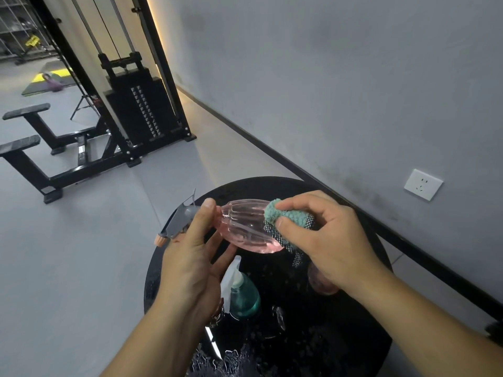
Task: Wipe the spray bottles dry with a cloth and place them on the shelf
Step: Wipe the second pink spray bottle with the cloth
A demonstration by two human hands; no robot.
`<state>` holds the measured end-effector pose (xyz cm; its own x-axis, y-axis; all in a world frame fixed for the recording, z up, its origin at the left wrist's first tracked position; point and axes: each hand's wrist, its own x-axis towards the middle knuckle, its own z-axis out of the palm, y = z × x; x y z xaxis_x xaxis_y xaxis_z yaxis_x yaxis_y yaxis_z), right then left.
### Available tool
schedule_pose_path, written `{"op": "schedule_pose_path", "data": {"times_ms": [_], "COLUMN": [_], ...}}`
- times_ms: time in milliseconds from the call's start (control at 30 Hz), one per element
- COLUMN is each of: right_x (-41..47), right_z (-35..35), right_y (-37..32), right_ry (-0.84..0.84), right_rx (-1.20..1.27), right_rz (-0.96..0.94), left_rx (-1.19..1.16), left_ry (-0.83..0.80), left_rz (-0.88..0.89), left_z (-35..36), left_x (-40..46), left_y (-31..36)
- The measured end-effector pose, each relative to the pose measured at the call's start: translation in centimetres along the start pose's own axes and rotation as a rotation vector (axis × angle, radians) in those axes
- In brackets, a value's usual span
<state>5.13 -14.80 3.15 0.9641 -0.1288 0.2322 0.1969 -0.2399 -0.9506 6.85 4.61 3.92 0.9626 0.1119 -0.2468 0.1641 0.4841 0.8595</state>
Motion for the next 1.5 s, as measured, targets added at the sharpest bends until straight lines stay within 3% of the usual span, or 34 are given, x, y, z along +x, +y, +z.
{"op": "schedule_pose_path", "data": {"times_ms": [200,567,767,1000,1200,1500], "right_x": [0.2,-0.2,-0.4,-0.6,-0.7,-0.9], "right_z": [-0.1,0.0,0.0,-0.1,-0.1,0.9], "right_y": [-0.2,-0.5,-0.5,-0.4,-0.6,-0.4], "right_ry": [0.005,0.023,0.018,0.014,-0.008,0.033], "right_rx": [0.056,-0.045,-0.048,-0.056,-0.052,-0.226], "right_rz": [0.015,-0.058,-0.072,-0.058,-0.069,-0.138], "left_rx": [0.000,-0.084,-0.184,-0.006,0.014,0.070], "left_ry": [-0.030,0.146,0.144,0.114,0.105,0.096], "left_rz": [0.018,-0.049,-0.100,-0.073,-0.015,0.098], "left_z": [-0.1,0.5,1.0,0.8,0.6,1.2], "left_x": [0.1,0.1,-0.2,-0.2,-0.1,-0.4], "left_y": [0.1,-0.6,-0.5,-0.4,-0.1,0.1]}}
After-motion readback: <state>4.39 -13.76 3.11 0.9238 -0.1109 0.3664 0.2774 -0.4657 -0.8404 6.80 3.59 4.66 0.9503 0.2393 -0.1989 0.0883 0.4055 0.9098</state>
